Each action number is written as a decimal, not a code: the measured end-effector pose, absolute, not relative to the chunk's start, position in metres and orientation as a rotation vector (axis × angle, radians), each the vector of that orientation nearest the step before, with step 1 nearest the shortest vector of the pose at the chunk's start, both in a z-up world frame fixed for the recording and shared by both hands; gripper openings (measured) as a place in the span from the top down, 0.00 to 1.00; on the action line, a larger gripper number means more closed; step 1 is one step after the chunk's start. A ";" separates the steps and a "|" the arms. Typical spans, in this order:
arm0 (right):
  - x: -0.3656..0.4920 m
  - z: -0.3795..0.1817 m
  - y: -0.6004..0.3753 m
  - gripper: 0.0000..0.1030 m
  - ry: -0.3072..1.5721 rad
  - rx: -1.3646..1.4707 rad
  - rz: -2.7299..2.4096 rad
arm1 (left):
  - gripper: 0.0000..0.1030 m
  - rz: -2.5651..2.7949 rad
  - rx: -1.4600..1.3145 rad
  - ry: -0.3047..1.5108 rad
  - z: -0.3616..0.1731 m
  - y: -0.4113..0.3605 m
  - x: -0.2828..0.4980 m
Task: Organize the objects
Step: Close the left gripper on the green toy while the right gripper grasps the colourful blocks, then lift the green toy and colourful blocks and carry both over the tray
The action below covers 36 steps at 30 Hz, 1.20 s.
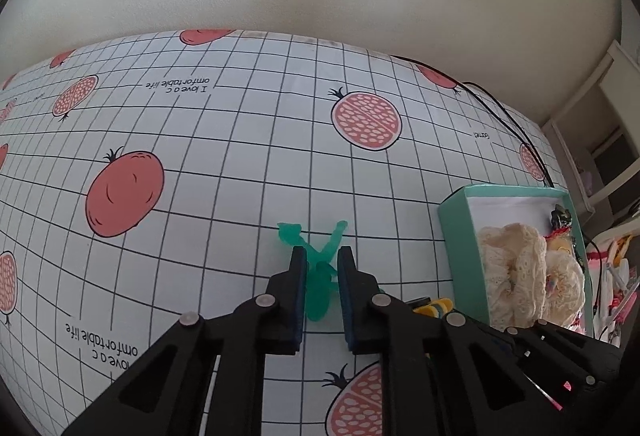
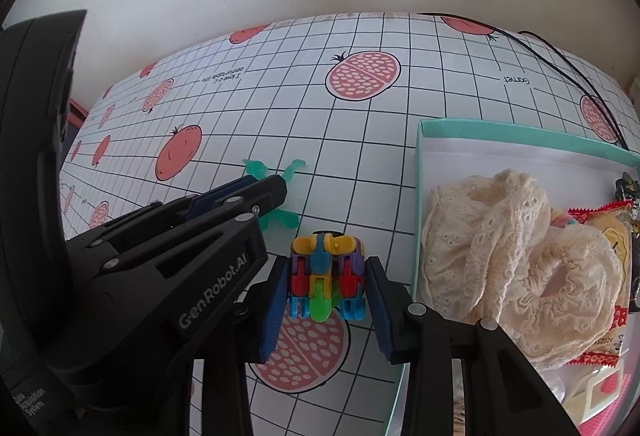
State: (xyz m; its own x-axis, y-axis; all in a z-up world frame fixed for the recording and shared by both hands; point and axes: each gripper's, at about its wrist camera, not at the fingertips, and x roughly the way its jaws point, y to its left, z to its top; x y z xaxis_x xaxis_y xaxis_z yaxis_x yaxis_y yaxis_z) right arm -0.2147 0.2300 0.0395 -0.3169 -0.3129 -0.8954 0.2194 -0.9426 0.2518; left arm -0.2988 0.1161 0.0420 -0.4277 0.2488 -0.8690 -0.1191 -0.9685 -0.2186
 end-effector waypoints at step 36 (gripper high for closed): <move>-0.203 0.103 0.279 0.61 -0.221 1.446 -2.446 | 0.87 2.587 -1.346 -0.190 0.113 0.113 -0.279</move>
State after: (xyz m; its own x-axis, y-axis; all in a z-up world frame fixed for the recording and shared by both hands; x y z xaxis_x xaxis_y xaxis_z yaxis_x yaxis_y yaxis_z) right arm -0.2033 0.2788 0.1031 -0.4538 -0.3235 -0.8303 0.1692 -0.9461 0.2762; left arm -0.2789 0.1129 0.1128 -0.5572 0.2513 -0.7915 -0.1333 -0.9678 -0.2135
